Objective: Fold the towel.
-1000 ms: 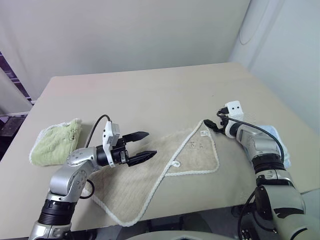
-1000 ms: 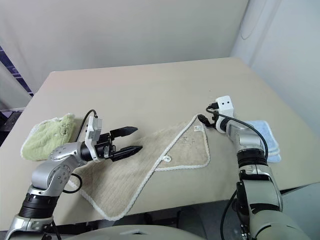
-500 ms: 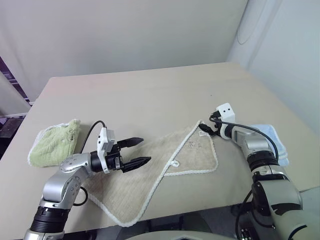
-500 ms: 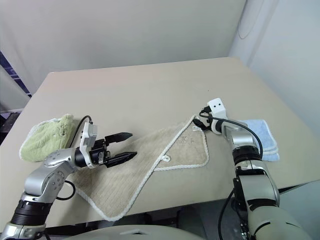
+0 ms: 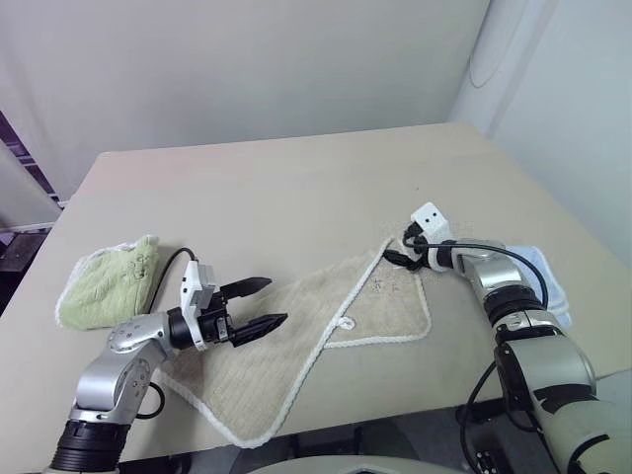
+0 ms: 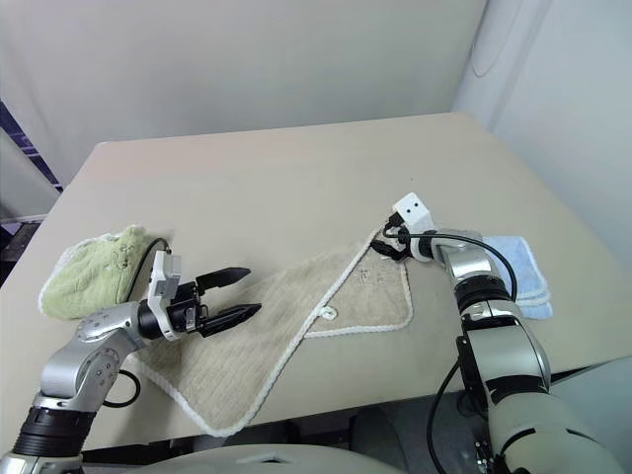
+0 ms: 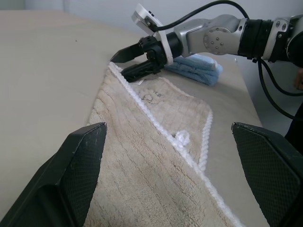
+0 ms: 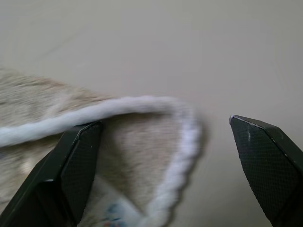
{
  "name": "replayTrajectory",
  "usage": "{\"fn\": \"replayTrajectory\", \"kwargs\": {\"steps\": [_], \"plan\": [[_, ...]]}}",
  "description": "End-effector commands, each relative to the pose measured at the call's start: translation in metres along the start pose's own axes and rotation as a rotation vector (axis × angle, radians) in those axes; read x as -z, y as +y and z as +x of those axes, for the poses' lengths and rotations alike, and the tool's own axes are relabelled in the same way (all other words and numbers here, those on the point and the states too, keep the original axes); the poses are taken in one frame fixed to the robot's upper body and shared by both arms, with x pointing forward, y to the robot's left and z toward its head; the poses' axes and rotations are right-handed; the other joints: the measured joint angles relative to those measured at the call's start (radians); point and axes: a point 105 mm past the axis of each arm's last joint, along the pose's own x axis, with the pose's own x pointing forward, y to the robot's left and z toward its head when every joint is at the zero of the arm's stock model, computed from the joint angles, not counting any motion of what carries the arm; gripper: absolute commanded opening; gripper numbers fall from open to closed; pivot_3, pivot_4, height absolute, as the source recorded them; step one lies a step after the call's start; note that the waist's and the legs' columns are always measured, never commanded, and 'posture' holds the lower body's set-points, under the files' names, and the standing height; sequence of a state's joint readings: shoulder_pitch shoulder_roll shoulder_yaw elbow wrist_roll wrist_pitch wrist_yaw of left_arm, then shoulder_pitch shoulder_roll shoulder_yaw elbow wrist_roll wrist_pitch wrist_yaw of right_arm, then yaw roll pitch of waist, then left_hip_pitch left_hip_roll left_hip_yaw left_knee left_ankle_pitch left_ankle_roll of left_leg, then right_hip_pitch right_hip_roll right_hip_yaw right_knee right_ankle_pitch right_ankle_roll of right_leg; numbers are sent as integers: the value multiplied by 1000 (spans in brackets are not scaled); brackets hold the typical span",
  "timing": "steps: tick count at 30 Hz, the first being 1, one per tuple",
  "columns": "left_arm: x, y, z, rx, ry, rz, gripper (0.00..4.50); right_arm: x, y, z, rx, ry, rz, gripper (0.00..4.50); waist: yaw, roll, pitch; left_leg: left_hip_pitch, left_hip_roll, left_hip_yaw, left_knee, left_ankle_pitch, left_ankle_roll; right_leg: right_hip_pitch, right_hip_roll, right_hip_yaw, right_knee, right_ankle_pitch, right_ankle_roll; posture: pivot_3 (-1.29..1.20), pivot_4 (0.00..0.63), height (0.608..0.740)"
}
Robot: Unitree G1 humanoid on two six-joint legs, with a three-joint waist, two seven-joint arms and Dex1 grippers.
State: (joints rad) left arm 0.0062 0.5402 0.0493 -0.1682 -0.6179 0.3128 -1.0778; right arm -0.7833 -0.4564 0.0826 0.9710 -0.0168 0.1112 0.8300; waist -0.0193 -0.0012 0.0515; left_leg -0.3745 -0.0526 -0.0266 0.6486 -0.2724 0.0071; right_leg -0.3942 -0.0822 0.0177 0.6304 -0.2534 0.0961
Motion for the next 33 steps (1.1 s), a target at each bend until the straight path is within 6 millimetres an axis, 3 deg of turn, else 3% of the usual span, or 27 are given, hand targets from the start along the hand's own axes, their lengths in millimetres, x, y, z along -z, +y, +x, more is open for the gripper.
{"fn": "replayTrajectory", "kwargs": {"steps": [1,4,13,19,23,28,33], "plan": [[-11,-1,1,-11,-29,55,4460,-10,-5,-1,2,-10,-38,4500,0,0,0,0,0,0,0,0,0,0,0,0,0,0,0,0,0,740],[-12,-2,0,-18,-30,60,4500,-10,-9,0,30,-6,-20,3619,0,0,0,0,0,0,0,0,0,0,0,0,0,0,0,0,0,740],[-18,-6,-5,-18,-17,61,4500,-16,-17,1,84,-49,19,175,0,0,0,0,0,0,0,0,0,0,0,0,0,0,-1,0,0,740],[-24,-9,-6,13,7,66,4500,-55,-38,-17,182,-245,64,44,0,2,1,0,0,0,0,0,0,0,0,0,0,0,-1,0,0,740],[-31,-15,1,62,-4,72,4500,-97,-54,-39,311,-421,108,44,1,3,2,-1,0,0,0,0,0,-2,0,0,0,0,-1,0,0,740],[-30,-23,19,152,3,94,4500,-144,-55,-64,421,-594,219,44,5,4,1,-1,0,0,-1,0,0,-2,0,1,1,0,-1,0,0,740],[-32,-26,46,224,-14,113,4500,-162,-54,-70,511,-612,251,44,6,4,1,-1,0,0,-1,0,0,-2,0,1,0,1,-1,0,0,740]]}}
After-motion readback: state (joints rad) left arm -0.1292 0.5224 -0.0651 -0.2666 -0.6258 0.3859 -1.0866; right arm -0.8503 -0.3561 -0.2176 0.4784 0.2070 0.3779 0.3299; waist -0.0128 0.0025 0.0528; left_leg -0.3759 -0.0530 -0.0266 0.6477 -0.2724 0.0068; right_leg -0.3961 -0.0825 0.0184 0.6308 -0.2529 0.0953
